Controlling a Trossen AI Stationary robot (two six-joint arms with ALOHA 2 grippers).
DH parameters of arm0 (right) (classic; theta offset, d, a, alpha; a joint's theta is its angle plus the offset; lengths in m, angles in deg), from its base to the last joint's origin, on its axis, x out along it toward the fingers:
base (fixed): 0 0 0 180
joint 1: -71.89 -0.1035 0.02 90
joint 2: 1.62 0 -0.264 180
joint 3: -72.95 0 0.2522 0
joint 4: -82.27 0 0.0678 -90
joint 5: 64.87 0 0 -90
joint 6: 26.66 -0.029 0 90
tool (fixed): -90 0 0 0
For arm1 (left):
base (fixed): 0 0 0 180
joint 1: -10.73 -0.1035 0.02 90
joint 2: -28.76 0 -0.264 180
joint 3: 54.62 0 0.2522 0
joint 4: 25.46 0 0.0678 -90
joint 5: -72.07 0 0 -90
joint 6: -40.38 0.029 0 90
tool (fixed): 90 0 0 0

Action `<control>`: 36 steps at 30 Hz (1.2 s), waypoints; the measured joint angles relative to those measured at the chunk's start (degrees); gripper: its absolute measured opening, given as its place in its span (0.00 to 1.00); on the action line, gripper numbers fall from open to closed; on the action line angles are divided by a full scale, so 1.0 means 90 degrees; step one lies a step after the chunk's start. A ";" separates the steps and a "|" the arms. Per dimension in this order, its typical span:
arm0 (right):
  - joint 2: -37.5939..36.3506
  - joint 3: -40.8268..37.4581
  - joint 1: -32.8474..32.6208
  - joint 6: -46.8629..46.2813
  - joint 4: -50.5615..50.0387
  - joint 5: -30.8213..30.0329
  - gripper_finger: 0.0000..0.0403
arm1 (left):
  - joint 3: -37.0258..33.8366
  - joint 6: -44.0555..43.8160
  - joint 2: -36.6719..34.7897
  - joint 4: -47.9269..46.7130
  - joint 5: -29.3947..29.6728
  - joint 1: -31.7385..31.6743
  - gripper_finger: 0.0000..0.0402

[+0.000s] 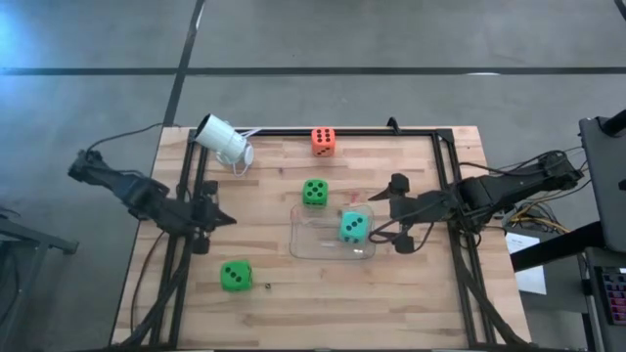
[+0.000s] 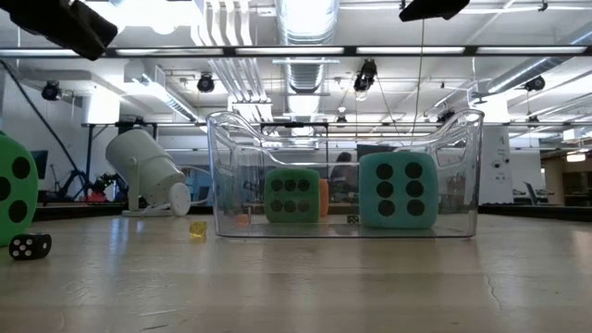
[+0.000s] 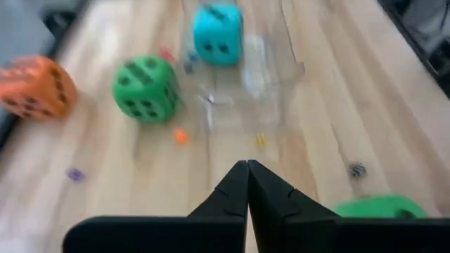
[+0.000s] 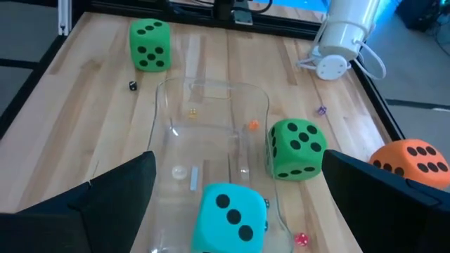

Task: Pick & Place Dice
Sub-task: Put the bottom large green die into the transparent bin

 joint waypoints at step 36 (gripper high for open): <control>0.0005 0.0000 0.0000 -0.0060 -0.0027 -0.0301 0.99 | 0.0932 -0.2254 0.2422 -0.0487 -0.2633 0.0357 0.03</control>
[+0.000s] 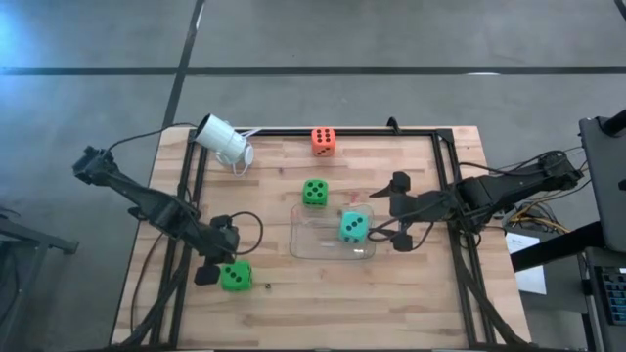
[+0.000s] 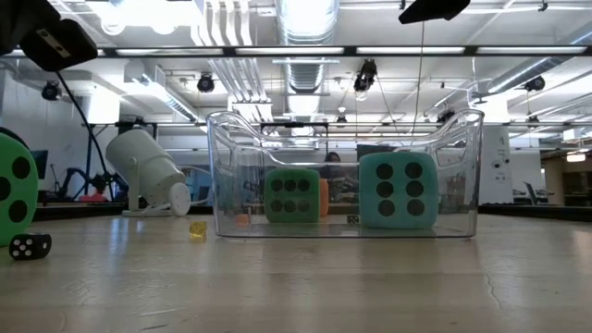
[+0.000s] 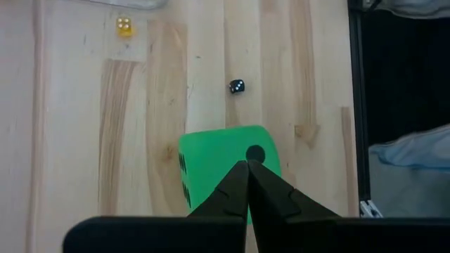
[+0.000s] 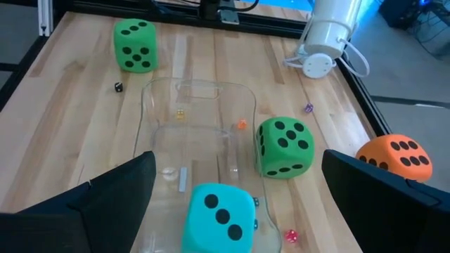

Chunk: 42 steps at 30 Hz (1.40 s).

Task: Pick & Place Dice
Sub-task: Put the bottom large green die into the transparent bin

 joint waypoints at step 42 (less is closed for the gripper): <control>0.0000 0.0000 0.0000 0.0002 -0.0033 0.0001 0.99 | 0.0835 -0.1834 0.1589 -0.1044 0.0660 0.0572 0.44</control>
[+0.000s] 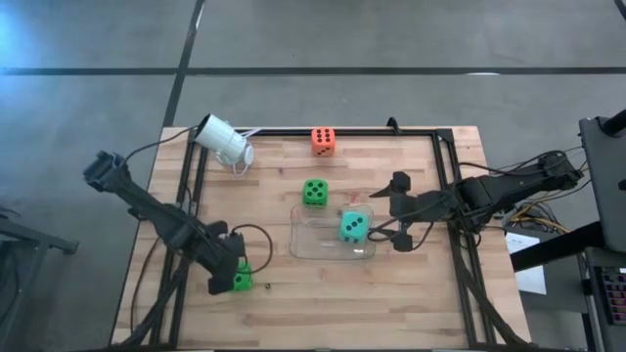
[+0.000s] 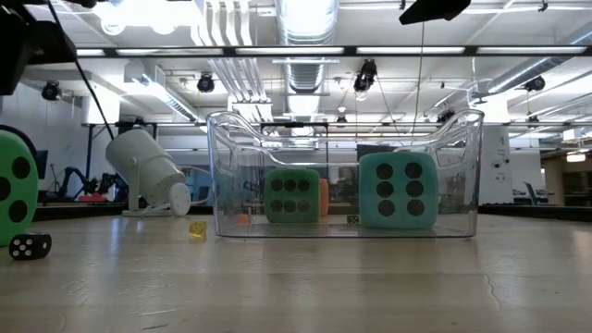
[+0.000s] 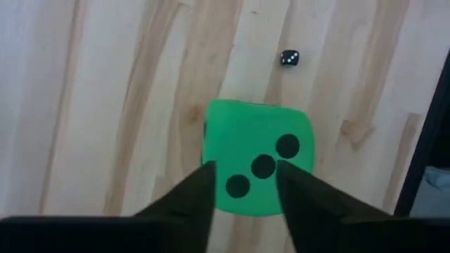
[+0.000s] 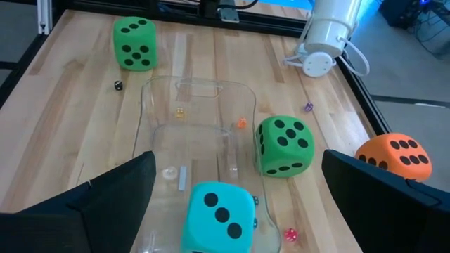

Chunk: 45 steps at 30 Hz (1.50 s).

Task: Pick & Place Dice
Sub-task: Put the bottom large green die into the transparent bin

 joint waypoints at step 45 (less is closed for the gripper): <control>0.0000 0.0001 0.0000 -0.0001 0.0007 0.0000 0.99 | -0.0165 -0.0138 0.1036 0.0380 -0.0405 0.0276 0.99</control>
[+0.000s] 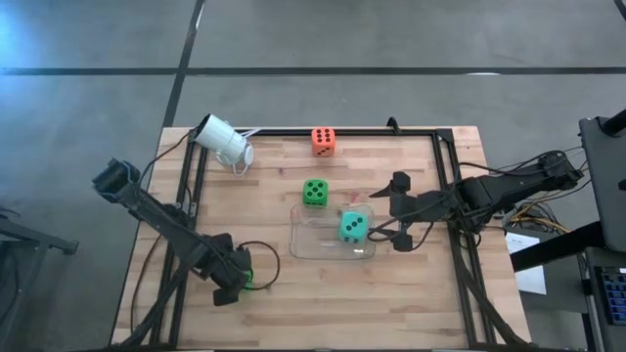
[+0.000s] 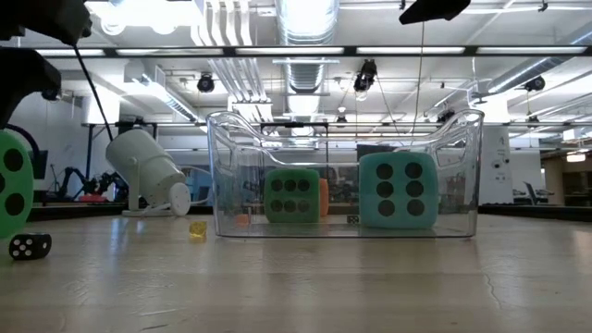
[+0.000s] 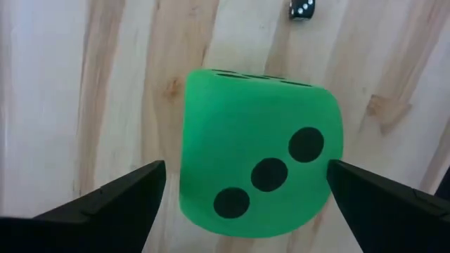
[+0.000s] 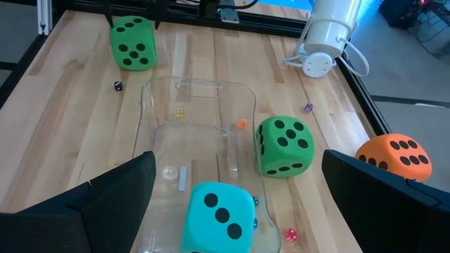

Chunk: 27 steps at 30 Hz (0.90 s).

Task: Pick & Place Dice
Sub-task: Put the bottom large green die into the transparent bin

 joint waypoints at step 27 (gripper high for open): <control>-0.0002 0.0001 0.0000 -0.0001 -0.0005 0.0001 0.99 | 0.0360 0.0507 0.0117 -0.0413 0.0485 0.0138 1.00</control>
